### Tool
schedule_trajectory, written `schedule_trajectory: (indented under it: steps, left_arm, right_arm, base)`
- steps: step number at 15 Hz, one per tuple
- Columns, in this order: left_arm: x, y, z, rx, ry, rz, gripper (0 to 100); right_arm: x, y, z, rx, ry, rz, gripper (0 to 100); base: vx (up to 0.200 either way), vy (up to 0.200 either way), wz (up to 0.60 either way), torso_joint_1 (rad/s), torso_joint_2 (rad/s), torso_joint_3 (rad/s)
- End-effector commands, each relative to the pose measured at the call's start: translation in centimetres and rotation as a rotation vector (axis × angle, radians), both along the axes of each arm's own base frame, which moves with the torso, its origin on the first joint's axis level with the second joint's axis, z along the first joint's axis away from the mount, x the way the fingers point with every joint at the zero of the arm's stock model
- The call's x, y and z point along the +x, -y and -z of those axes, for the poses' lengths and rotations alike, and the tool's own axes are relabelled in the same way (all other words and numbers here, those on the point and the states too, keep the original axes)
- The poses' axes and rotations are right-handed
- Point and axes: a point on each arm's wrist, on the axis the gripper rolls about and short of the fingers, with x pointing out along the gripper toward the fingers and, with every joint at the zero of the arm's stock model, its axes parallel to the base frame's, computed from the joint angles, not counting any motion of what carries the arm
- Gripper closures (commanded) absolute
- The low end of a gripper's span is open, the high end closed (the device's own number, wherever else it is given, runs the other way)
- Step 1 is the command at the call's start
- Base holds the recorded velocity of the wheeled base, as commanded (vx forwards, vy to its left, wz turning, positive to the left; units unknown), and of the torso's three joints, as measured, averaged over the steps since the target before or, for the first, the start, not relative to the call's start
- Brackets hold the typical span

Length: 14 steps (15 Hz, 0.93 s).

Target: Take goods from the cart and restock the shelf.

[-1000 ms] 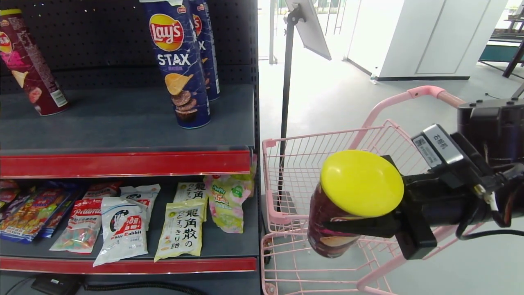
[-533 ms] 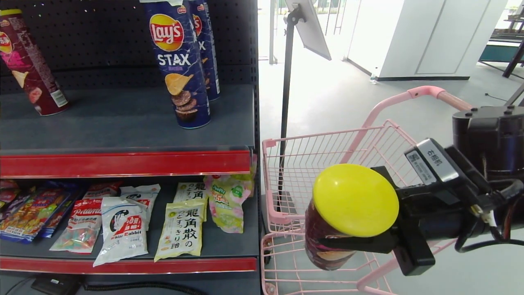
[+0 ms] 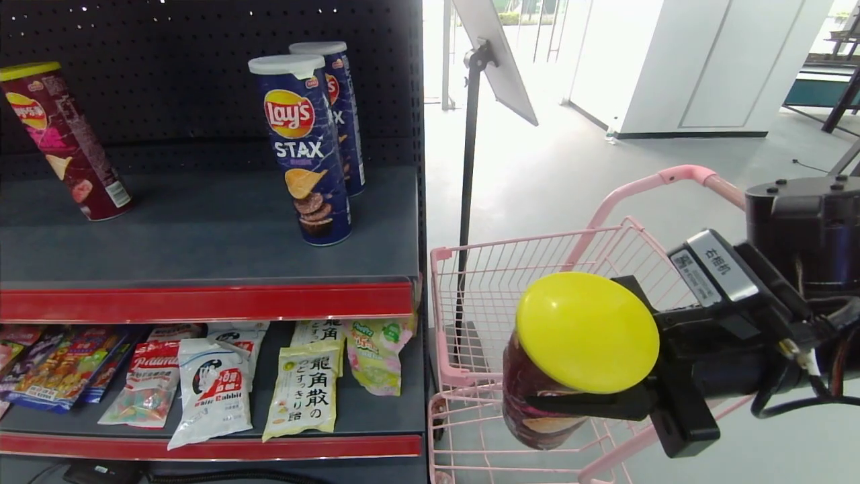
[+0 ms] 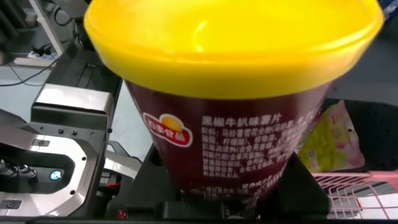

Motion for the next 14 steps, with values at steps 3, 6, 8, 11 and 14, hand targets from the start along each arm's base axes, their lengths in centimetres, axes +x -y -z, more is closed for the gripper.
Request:
schedule_trajectory:
  steps: [3,6,8,11,14]
  left_arm:
    - [0.0,0.0,0.0,-0.001,-0.002,-0.001,0]
    - [0.0,0.0,0.0,-0.001,0.0,0.0,0]
    - [0.0,0.0,0.0,-0.001,-0.002,-0.001,0]
    - [0.0,0.0,0.0,-0.001,0.0,0.0,0]
    - [0.0,0.0,0.0,-0.001,0.0,0.0,0]
  right_arm:
    - [-0.5,0.3,-1.0,-0.017,-0.03,0.002,100]
    - [-1.1,0.8,-2.2,-0.042,-0.06,0.006,100]
    - [-1.2,0.9,-2.4,-0.039,-0.057,0.006,100]
    - [-1.6,0.5,-3.5,-0.049,-0.071,-0.016,100]
    - [-2.3,0.2,-4.7,-0.084,-0.097,-0.023,100]
  base:
    - [0.0,0.0,0.0,0.232,-0.55,-0.331]
    - [0.0,0.0,0.0,0.243,-0.59,-0.336]
    - [0.0,0.0,0.0,0.247,-0.58,-0.322]
    - [0.0,0.0,0.0,0.196,-0.43,-0.24]
    - [0.0,0.0,0.0,0.168,-0.38,-0.206]
